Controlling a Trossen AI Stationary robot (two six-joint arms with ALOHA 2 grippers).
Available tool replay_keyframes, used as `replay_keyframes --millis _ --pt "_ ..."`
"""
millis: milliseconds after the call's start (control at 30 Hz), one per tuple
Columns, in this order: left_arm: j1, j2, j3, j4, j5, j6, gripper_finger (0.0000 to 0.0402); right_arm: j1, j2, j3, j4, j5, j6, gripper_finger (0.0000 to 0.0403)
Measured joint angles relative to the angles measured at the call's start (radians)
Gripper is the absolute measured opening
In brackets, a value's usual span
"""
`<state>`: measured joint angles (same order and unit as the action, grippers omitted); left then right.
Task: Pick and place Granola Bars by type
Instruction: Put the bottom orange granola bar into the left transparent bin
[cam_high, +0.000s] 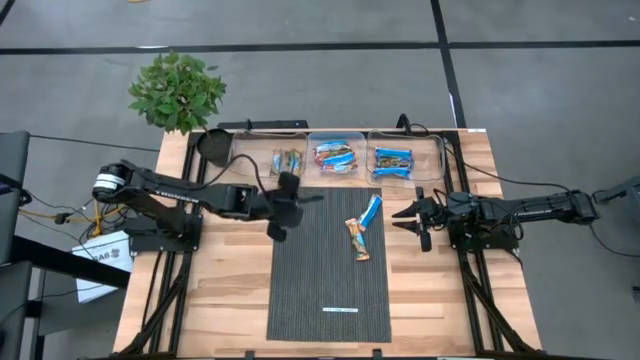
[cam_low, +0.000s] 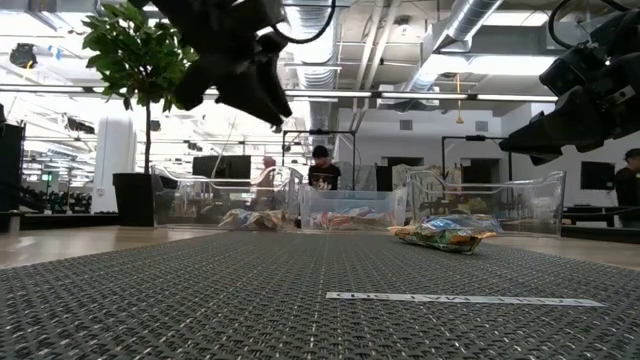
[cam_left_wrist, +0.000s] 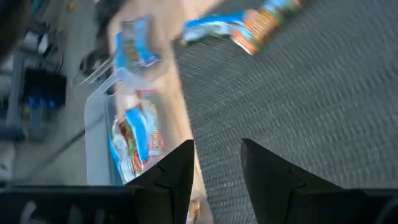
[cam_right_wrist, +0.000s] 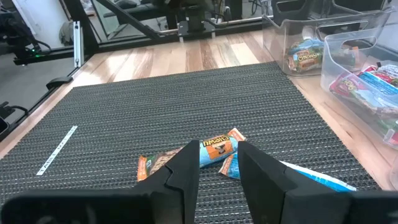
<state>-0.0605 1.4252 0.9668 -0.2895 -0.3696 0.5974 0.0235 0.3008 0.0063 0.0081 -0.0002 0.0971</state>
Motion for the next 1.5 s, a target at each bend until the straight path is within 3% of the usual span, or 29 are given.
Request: replay_keyframes --millis 467,867,1500 --pt "-0.083 0.055 0.022 -0.081 -0.003 0.294 0.0126 0.0 0.0 0.0 0.0 0.0 0.0 0.0102" --pt "-0.115 0.309 0.315 -0.202 0.028 0.46 0.0126 0.0 0.0 0.0 0.0 0.0 0.0 0.0102" --pt "-0.132 0.626 0.645 -0.186 0.096 0.637 0.0126 0.0 0.0 0.0 0.001 0.0 0.0 0.0102"
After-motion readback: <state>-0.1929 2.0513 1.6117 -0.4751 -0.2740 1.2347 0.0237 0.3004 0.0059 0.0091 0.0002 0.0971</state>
